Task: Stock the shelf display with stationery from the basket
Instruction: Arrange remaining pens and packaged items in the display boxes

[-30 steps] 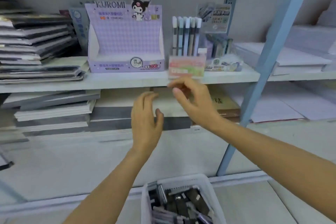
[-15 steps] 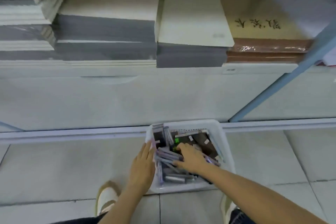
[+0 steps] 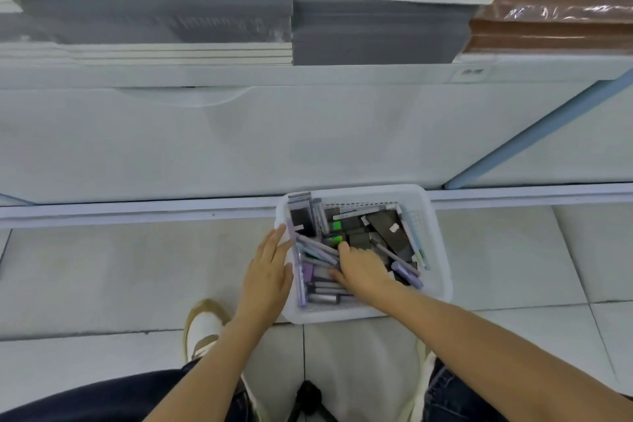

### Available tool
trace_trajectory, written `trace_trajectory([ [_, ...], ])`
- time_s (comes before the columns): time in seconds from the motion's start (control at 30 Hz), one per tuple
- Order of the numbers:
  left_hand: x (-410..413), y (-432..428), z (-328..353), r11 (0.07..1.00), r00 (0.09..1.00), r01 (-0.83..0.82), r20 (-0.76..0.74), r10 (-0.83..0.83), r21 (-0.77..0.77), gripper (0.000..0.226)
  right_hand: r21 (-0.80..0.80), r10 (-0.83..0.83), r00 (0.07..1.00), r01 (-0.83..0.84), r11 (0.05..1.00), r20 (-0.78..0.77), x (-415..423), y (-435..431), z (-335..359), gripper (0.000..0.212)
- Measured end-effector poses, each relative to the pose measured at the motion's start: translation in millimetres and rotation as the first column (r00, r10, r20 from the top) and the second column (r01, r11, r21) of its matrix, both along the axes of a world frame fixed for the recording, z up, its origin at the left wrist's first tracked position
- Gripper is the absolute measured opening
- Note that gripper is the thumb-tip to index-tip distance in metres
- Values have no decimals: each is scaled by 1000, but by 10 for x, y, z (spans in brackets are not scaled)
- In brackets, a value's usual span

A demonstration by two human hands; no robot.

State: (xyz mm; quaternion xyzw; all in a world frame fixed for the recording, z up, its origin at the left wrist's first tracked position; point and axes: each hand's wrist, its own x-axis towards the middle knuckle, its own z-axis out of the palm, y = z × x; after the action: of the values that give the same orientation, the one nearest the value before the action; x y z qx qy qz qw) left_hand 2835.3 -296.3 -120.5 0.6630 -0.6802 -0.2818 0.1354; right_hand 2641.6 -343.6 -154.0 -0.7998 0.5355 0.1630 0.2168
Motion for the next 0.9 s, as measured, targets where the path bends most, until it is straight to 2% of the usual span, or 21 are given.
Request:
trace_trajectory([
  [0.1,-12,-9,7,1000,1000,-7,10,7,3,44,57,7,1000,-7,998,-1,-2,-22,36,45],
  [0.27,-33,-18,30,1000,997,-22,70,22,7,38,229,-127,971,79,970,203,-129,-47,187,32],
  [0.33,-62,-27,45,997,995,-53,78,57,-50,30,221,-170,938,105,970,302,-187,-69,267,25],
  [0.4,-130,-56,100,988,993,-120,-16,119,-93,20,207,-223,888,149,967,403,-211,-102,357,19],
  [0.47,-237,-122,159,984,964,-178,-195,178,21,13,255,-295,827,191,948,479,-193,-142,422,18],
  [0.5,-310,-163,199,973,924,-181,-314,218,143,14,278,-307,812,186,942,497,-171,-151,452,20],
  [0.53,-398,-205,243,943,836,-175,-462,294,284,25,299,-302,806,163,940,509,-137,-140,480,23],
  [0.57,-487,-242,283,896,691,-180,-596,408,406,39,323,-288,798,124,938,530,-101,-115,500,29],
  [0.6,-574,-274,305,840,531,-211,-663,528,500,49,349,-276,780,79,934,561,-65,-76,515,37],
  [0.63,-645,-297,313,782,396,-268,-675,622,563,50,375,-277,755,44,926,595,-34,-31,526,45],
  [0.7,-716,-323,312,680,243,-372,-640,729,633,35,417,-285,718,-7,909,635,-7,34,543,49],
  [0.8,-645,-331,324,627,147,-434,-636,758,647,24,379,-242,719,-32,925,651,-105,23,575,19],
  [0.83,-592,-325,321,637,158,-451,-646,747,626,24,337,-223,747,-2,941,627,-180,2,571,21],
  [0.9,-495,-295,310,668,260,-480,-635,727,568,29,258,-182,844,54,965,505,-356,-24,517,25],
])
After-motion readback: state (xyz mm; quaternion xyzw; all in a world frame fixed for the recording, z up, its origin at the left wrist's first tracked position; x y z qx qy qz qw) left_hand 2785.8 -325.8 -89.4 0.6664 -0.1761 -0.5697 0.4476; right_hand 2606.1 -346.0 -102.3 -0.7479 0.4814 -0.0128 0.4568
